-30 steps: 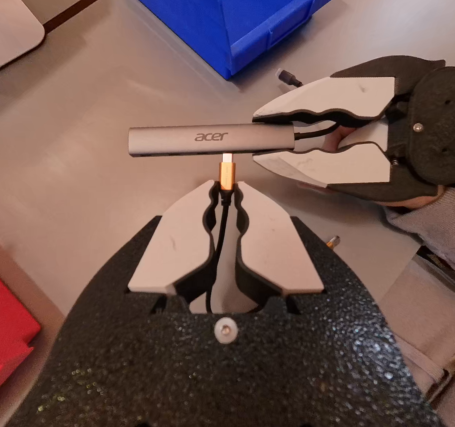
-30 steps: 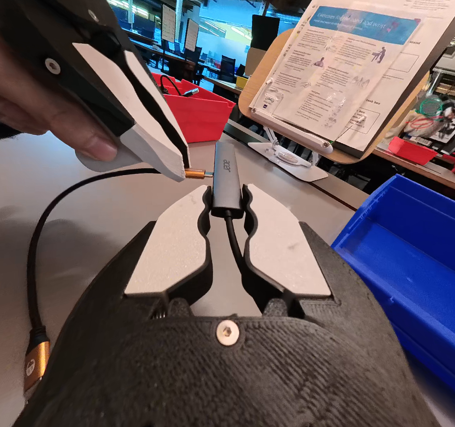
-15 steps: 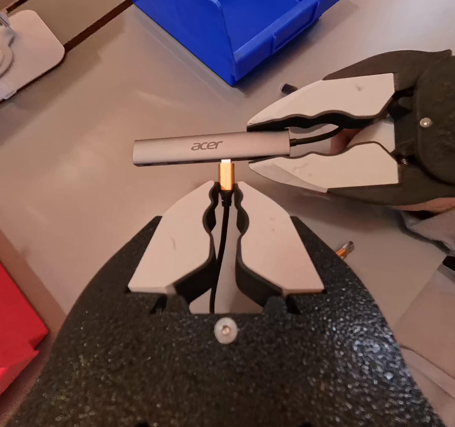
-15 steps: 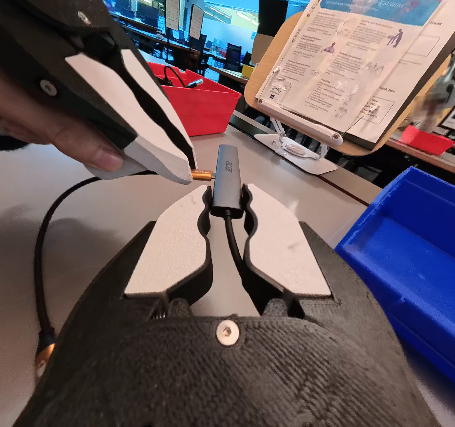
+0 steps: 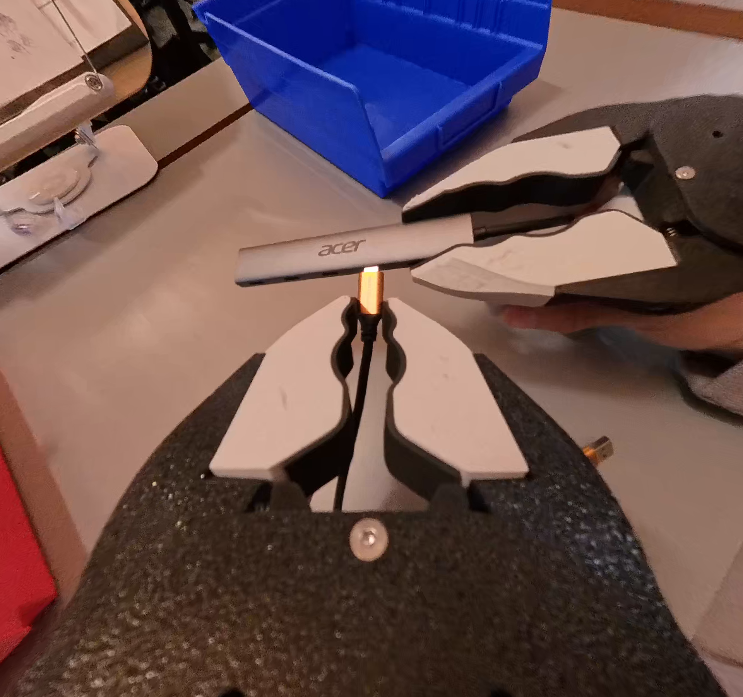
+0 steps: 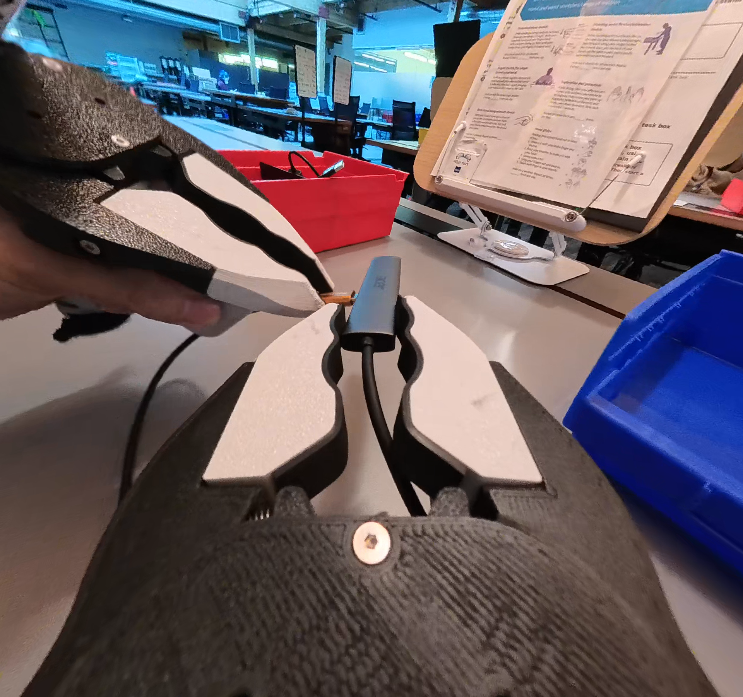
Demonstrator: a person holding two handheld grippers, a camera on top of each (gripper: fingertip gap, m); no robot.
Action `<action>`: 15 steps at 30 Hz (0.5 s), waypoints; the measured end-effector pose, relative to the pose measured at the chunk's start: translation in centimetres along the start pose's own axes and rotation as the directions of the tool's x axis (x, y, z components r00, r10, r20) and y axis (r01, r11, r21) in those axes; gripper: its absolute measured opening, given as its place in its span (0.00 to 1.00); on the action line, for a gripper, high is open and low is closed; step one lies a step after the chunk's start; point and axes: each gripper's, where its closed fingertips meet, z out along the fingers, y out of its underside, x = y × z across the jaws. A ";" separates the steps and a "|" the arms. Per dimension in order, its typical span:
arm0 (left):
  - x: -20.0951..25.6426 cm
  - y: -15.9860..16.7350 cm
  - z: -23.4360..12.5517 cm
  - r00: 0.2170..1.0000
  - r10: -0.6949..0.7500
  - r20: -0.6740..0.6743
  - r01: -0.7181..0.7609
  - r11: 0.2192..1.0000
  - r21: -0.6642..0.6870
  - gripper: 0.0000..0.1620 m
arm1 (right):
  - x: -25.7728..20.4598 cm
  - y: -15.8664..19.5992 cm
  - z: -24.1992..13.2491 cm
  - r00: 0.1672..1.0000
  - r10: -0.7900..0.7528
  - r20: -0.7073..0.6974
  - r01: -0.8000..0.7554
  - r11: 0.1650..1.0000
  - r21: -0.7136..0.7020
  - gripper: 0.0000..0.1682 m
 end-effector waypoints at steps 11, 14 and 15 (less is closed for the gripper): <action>-0.2 -0.9 0.3 1.000 -0.001 0.030 -0.001 0.998 0.069 0.07 | 0.6 -0.1 0.2 0.997 0.080 -0.023 -0.080 0.997 0.007 0.15; -0.1 -1.0 -0.3 1.000 -0.006 -0.001 0.006 0.992 0.123 0.08 | 0.6 -0.2 0.0 0.997 0.071 -0.034 -0.070 0.997 0.022 0.14; -0.4 -1.2 -0.9 1.000 -0.010 -0.005 0.011 0.990 0.141 0.12 | 1.2 -0.3 -0.1 0.994 0.078 -0.071 -0.076 0.997 0.028 0.14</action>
